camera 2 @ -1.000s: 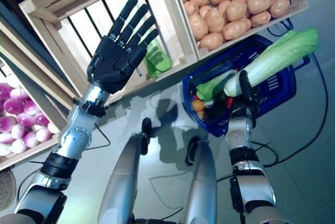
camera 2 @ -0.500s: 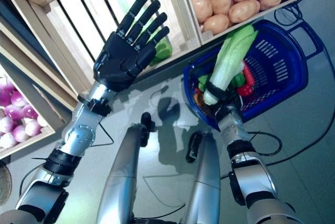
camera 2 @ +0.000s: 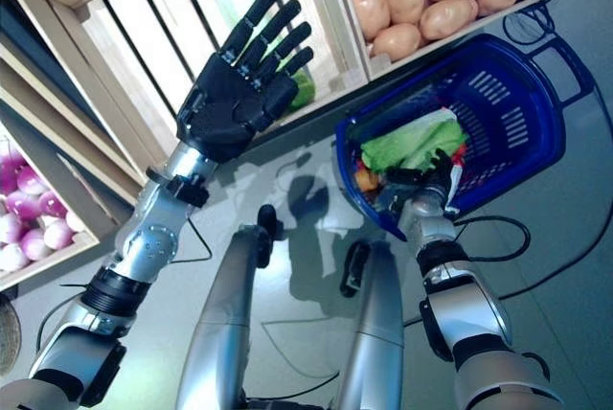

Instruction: Put vegetables into the basket

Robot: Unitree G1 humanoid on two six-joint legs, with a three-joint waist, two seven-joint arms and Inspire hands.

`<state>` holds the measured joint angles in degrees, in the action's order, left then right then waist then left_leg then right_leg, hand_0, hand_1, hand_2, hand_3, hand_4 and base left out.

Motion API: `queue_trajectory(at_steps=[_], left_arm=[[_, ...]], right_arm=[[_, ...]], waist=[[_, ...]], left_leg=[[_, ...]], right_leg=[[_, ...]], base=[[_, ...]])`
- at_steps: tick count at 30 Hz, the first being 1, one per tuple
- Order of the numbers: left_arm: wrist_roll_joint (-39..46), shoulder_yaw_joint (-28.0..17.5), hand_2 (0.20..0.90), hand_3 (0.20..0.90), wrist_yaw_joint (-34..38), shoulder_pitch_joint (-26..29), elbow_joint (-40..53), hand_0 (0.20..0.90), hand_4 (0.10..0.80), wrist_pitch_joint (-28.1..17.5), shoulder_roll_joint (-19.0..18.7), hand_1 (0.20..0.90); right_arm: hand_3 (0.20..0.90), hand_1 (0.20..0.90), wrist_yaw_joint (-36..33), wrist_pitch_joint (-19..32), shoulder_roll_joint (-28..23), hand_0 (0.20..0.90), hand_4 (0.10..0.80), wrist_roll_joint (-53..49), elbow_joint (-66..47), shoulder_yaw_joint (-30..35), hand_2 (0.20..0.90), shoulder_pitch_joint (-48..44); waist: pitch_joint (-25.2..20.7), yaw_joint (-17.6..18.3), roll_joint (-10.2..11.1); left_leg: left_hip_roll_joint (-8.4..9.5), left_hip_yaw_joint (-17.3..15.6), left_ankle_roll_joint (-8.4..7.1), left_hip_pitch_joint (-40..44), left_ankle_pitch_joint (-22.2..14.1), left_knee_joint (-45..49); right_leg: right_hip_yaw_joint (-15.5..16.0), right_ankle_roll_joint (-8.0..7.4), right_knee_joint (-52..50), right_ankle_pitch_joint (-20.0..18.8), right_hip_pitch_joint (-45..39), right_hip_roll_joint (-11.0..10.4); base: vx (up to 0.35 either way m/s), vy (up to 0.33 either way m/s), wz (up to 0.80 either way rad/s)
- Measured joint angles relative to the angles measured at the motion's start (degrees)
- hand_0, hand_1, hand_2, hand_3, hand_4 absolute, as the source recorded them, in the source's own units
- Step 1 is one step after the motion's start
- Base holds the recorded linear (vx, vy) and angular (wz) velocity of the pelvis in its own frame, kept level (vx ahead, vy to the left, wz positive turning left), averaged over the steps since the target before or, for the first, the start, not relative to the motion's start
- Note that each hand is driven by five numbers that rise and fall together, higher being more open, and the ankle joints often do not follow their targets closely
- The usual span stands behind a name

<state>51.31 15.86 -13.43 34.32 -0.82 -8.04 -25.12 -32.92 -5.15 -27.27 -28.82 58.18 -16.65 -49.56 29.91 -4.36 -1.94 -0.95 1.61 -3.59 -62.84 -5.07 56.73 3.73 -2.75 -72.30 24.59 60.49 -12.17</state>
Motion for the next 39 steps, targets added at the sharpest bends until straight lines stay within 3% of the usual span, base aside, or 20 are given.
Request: queue_trajectory(at_steps=[5,9,14,18,21,24,27,33,39], left_arm=[[-24.2,0.0,0.9,0.9,11.1,0.0,0.2,0.9,0.8,-4.2,-10.4,0.9],[-47.9,-3.4,0.9,0.9,21.7,-0.2,0.8,0.9,0.8,-5.6,-17.2,0.9],[-66.1,-4.4,0.9,0.9,29.0,-0.2,0.7,0.9,0.8,-5.4,-27.0,0.9],[-77.8,-4.3,0.9,0.9,31.9,-0.3,0.6,0.9,0.8,-4.0,-31.4,0.9],[-88.6,0.4,0.9,0.9,34.2,2.2,0.4,0.9,0.8,-0.9,-36.5,0.9],[-99.0,5.3,0.9,0.9,34.9,6.4,-0.4,0.9,0.8,1.2,-37.9,0.9],[-106.8,15.4,0.9,0.9,36.0,14.6,-5.0,0.9,0.8,1.6,-40.3,0.9],[-106.6,28.0,0.9,0.9,41.2,21.8,-14.7,0.9,0.8,2.9,-39.4,0.9],[-104.7,34.9,0.9,0.9,43.9,22.3,-23.0,0.9,0.8,2.0,-36.5,0.9]], right_arm=[[0.9,0.9,-1.0,0.1,-2.3,0.9,0.8,-0.5,-3.0,-0.2,0.9,0.8],[0.9,0.9,-0.9,3.4,-3.1,0.9,0.8,-1.3,-7.0,0.4,0.9,5.6],[0.9,0.9,0.8,6.9,-3.9,0.9,0.8,-3.6,-10.6,0.9,0.9,11.9],[0.9,0.9,3.4,9.6,-3.9,0.9,0.8,-5.8,-13.1,0.9,0.9,16.4],[0.9,0.9,5.3,10.3,-4.4,0.9,0.8,-8.3,-14.9,0.9,0.9,17.5],[0.9,0.9,7.2,10.7,-4.6,0.9,0.8,-10.4,-16.2,0.8,0.9,18.2],[0.9,0.9,9.1,10.9,-4.9,0.9,0.8,-12.7,-17.4,0.6,0.9,18.1],[0.9,0.9,9.9,12.8,-5.5,0.9,0.8,-14.5,-19.0,-0.4,0.9,18.1],[0.9,0.9,9.9,12.7,-5.9,0.9,0.8,-15.0,-19.7,-1.9,0.9,17.3]], waist=[[0.0,0.0,-0.1],[0.1,-0.3,-0.3],[0.1,-0.3,-0.3],[0.0,0.0,-0.3],[0.0,0.6,-0.3],[0.0,1.1,-0.3],[0.0,2.7,-0.3],[0.0,5.5,-0.3],[0.0,6.1,-0.3]], left_leg=[[0.0,0.0,-0.02,-0.1,0.0,-1.2],[-0.16,0.5,-0.59,-0.8,0.1,-1.5],[-0.77,0.5,-0.81,-0.6,0.0,-2.2],[-1.14,0.3,-0.86,1.2,0.0,-4.0],[-1.68,-0.4,-0.97,2.0,-0.1,-5.1],[-1.96,-0.6,-0.81,2.5,0.0,-5.8],[-2.21,-1.1,-0.79,2.5,-0.1,-5.6],[-3.56,-2.5,-0.25,3.2,-0.6,-5.3],[-4.06,-3.6,-0.1,4.4,-0.7,-6.6]], right_leg=[[0.0,0.25,0.3,0.1,0.5,0.2],[0.7,1.14,0.5,0.4,1.0,0.3],[1.4,1.35,1.6,0.7,0.5,0.4],[1.6,1.41,3.4,0.7,-1.3,0.6],[1.5,1.36,4.4,0.6,-1.9,0.6],[1.6,1.32,5.2,0.6,-2.4,0.8],[1.5,0.78,5.7,0.3,-2.5,1.0],[1.1,0.49,6.5,0.0,-3.1,1.8],[-0.1,0.51,7.2,-0.7,-3.2,2.2]], base=[[-0.004,-0.025,0.02],[-0.016,-0.03,0.03],[0.0,0.0,0.0],[-0.001,0.008,0.0],[0.008,0.048,-0.03],[0.027,0.041,-0.01],[0.012,0.033,-0.04],[-0.004,0.035,-0.1],[0.008,0.063,-0.1]])
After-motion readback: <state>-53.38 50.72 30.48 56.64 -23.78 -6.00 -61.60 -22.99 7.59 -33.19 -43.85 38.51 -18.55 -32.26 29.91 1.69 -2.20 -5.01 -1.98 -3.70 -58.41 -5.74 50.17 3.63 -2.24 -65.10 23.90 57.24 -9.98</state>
